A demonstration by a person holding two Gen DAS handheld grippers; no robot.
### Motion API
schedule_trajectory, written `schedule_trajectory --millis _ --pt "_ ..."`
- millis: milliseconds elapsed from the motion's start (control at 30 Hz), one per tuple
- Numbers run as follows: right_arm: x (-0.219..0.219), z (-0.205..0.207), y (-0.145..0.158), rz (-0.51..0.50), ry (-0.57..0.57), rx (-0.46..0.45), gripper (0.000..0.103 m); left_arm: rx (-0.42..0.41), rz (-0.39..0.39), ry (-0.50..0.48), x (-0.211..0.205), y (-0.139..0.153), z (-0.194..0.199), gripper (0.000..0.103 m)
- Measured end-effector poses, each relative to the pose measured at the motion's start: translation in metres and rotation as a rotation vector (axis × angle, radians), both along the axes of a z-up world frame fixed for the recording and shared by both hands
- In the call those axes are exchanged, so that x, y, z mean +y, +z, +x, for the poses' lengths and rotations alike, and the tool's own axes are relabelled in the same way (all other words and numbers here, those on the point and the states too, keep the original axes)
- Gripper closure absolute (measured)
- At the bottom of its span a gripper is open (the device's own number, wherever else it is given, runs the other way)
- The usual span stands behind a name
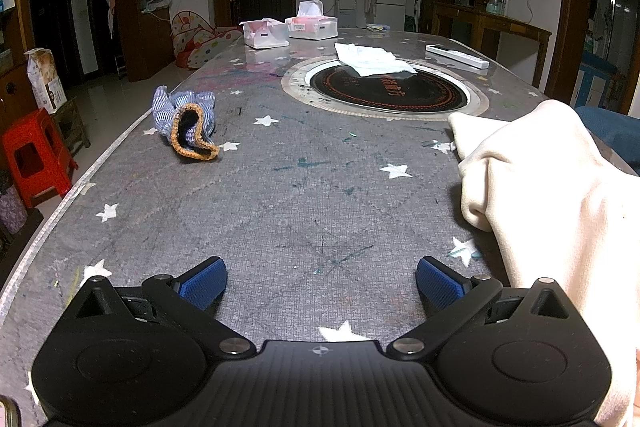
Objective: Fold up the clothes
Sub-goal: 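Move both grippers toward the crumpled cream sweatshirt on the table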
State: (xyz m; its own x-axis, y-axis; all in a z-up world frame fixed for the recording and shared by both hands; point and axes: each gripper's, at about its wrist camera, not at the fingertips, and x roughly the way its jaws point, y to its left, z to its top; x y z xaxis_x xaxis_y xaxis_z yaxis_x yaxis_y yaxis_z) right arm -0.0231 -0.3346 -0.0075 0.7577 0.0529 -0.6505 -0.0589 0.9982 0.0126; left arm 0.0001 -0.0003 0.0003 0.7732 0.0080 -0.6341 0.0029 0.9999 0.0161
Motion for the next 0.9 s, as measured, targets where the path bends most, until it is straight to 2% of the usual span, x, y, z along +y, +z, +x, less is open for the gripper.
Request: schedule_trajectory --millis 167,367,900 --pt "0.001 0.005 0.000 0.002 0.003 0.002 0.000 0.001 0.031 0.022 -0.007 0.001 -0.001 0.000" --pt "-0.004 -0.005 0.004 0.010 0.001 0.015 0.000 0.008 0.028 0.022 -0.014 0.011 -0.005 0.000" --pt "-0.006 -0.035 0.026 0.016 0.023 -0.035 0.001 -0.028 0.016 -0.093 -0.051 0.042 -0.028 0.000"
